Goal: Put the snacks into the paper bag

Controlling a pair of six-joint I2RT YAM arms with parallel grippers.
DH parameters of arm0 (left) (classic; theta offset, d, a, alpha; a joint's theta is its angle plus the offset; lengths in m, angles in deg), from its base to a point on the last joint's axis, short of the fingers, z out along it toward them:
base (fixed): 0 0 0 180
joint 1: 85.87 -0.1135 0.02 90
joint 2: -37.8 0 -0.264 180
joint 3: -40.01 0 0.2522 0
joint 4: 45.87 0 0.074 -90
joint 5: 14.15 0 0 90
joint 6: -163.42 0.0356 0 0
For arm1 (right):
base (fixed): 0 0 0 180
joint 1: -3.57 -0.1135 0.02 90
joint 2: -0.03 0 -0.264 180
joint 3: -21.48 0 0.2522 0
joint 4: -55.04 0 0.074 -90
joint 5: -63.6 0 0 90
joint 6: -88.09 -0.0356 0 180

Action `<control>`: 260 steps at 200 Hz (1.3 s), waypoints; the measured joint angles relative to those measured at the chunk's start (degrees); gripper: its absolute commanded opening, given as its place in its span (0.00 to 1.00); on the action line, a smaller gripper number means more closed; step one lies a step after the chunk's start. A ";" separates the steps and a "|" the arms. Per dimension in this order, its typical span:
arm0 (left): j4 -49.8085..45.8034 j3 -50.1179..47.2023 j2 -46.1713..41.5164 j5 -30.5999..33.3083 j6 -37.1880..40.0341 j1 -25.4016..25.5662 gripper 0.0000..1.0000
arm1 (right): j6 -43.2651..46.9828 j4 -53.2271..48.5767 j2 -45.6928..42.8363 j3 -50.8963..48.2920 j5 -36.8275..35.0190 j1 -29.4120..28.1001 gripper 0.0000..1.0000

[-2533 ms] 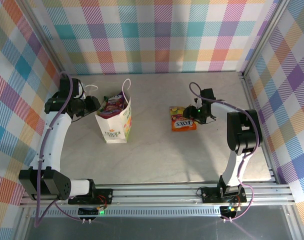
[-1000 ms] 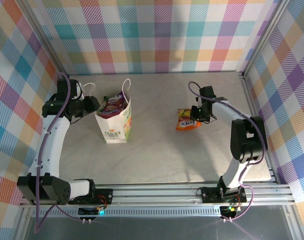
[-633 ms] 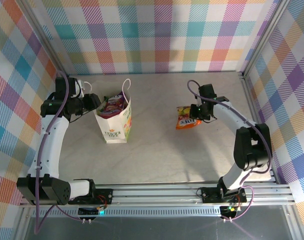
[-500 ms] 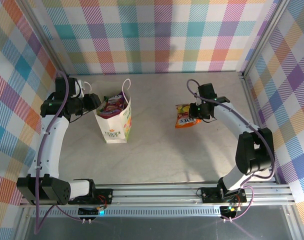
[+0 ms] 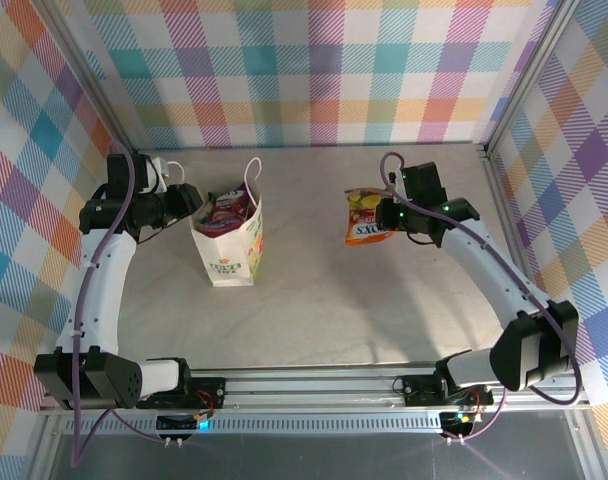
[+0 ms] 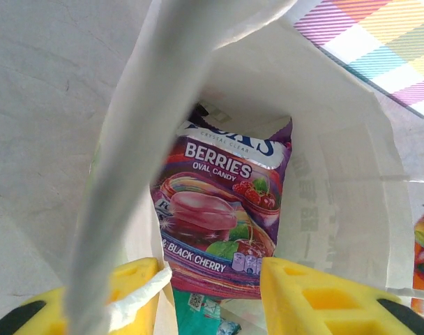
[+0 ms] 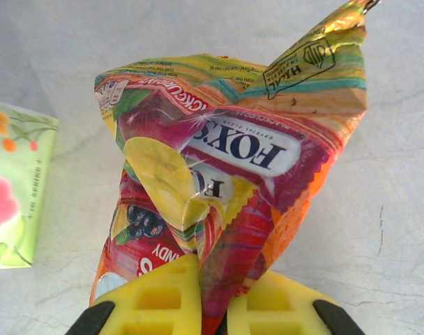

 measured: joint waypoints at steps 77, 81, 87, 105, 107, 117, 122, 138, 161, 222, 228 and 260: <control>1.97 -1.77 -0.55 -0.33 -1.16 -0.76 0.42 | -2.67 -0.24 -5.55 3.34 0.57 -5.25 0.06; 2.08 -1.92 -0.57 -0.35 -1.25 -0.76 0.42 | -2.73 -0.20 -5.62 3.54 0.59 -5.75 0.06; 2.23 -2.14 -0.59 -0.33 -1.31 -0.76 0.42 | -2.86 -0.22 -5.70 3.78 0.63 -6.38 0.06; 2.21 -2.47 -0.59 -0.35 -1.33 -0.79 0.42 | -2.91 -0.22 -5.84 4.42 0.61 -8.35 0.05; 2.21 -2.49 -0.59 -0.35 -1.31 -0.79 0.42 | -2.91 -0.22 -5.84 4.46 0.59 -8.50 0.06; 2.21 -2.51 -0.59 -0.33 -1.31 -0.81 0.42 | -2.91 -0.22 -5.84 4.94 0.61 -9.55 0.05; 2.21 -2.51 -0.61 -0.33 -1.31 -0.81 0.43 | -2.91 -0.24 -5.84 5.18 0.59 -10.05 0.05; 2.23 -2.51 -0.81 -0.33 -1.31 -0.83 0.43 | -2.91 -0.22 -5.84 6.29 0.55 -11.56 0.05; 2.21 -2.51 -1.36 -0.33 -1.31 -0.92 0.43 | -2.91 -0.24 -5.81 8.66 0.26 -13.77 0.04; 2.14 -2.51 -2.82 -0.31 -1.27 -1.18 0.44 | -2.80 -0.24 -4.68 15.19 -0.70 -18.86 0.04; 2.14 -2.51 -2.97 -0.31 -1.25 -1.18 0.43 | -2.64 -0.26 -4.35 15.72 -0.72 -19.41 0.04; 2.03 -2.51 -3.48 -0.28 -1.05 -1.31 0.43 | -2.10 -0.31 -2.78 17.77 -1.31 -21.73 0.05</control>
